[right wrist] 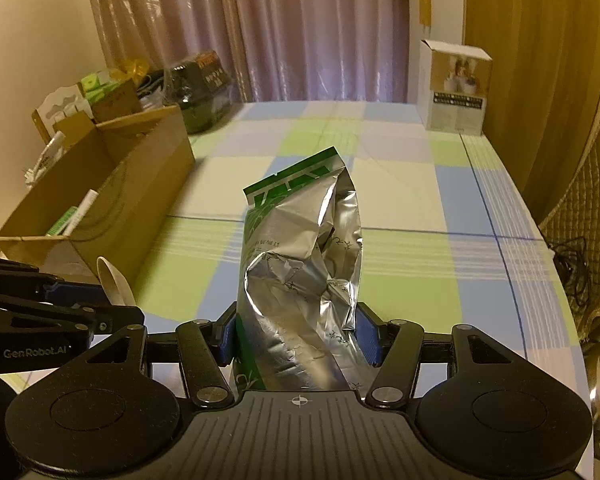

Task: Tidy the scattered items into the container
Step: 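Carry the foil packet and spoon over the cardboard box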

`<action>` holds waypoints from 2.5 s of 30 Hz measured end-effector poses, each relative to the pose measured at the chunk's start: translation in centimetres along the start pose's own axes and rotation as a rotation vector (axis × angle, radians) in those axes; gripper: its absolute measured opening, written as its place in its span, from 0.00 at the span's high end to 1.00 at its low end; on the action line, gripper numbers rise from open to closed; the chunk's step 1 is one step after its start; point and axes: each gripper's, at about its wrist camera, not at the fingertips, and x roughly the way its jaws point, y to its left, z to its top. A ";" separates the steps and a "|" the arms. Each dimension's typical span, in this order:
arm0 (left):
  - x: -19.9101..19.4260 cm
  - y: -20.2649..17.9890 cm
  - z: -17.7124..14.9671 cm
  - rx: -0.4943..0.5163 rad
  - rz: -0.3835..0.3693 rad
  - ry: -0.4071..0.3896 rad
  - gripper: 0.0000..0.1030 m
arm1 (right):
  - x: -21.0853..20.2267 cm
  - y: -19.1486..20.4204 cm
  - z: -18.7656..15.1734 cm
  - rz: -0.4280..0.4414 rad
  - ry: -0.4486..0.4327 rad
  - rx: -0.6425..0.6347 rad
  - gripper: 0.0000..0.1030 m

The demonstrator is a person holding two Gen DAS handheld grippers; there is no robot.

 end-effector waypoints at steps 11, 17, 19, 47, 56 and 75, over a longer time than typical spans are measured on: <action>-2.8 1.1 -0.1 -0.019 0.023 -0.040 0.74 | -1.1 2.0 1.1 0.027 -0.032 -0.028 0.42; -4.0 1.9 -0.3 -0.037 0.037 -0.055 0.74 | -1.2 3.6 1.5 0.053 -0.036 -0.047 0.42; -4.5 2.4 -0.5 -0.045 0.043 -0.061 0.74 | -1.2 4.2 1.7 0.064 -0.038 -0.052 0.42; -10.0 10.7 -2.3 -0.168 0.180 -0.107 0.74 | 1.2 15.2 4.4 0.244 -0.058 -0.191 0.42; -10.5 12.0 -2.5 -0.187 0.191 -0.111 0.74 | 1.9 16.2 4.7 0.261 -0.053 -0.202 0.42; -11.3 18.4 3.5 -0.187 0.237 -0.168 0.74 | 5.7 19.4 11.6 0.329 -0.069 -0.101 0.42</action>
